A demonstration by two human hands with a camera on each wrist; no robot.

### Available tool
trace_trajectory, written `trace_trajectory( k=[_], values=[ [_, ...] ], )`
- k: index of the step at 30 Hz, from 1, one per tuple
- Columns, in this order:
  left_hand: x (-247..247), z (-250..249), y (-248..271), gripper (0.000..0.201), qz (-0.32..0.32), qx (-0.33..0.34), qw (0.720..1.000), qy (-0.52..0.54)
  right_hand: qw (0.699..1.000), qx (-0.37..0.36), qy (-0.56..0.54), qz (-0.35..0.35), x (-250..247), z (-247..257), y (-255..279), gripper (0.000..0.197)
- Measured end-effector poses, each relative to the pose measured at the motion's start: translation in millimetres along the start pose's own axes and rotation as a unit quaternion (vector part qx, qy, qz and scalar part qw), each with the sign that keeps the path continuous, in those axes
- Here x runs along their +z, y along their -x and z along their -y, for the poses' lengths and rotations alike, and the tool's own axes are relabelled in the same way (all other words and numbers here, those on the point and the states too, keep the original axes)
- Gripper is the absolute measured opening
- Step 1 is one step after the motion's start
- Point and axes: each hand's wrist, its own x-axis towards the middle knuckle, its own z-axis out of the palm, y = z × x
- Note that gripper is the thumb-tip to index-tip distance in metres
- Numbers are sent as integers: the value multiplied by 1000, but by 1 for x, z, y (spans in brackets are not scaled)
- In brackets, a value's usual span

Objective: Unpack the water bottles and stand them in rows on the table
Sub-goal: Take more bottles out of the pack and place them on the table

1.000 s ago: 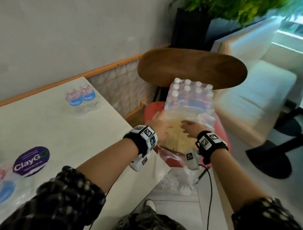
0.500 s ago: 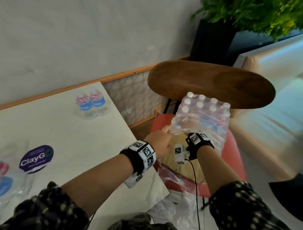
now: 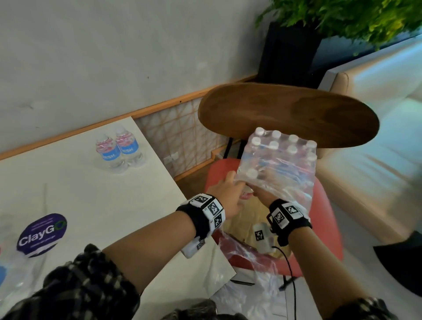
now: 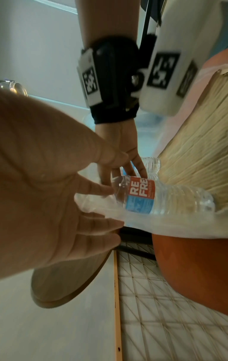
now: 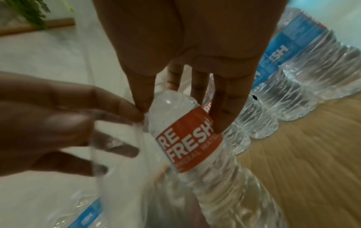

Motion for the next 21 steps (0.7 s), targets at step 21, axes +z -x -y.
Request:
trace_trajectory(
  k=[21],
  values=[
    [-7,-3,-13,43,23,-4,1000,19,874,162,457,-21,-39,-11,9,65]
  ],
)
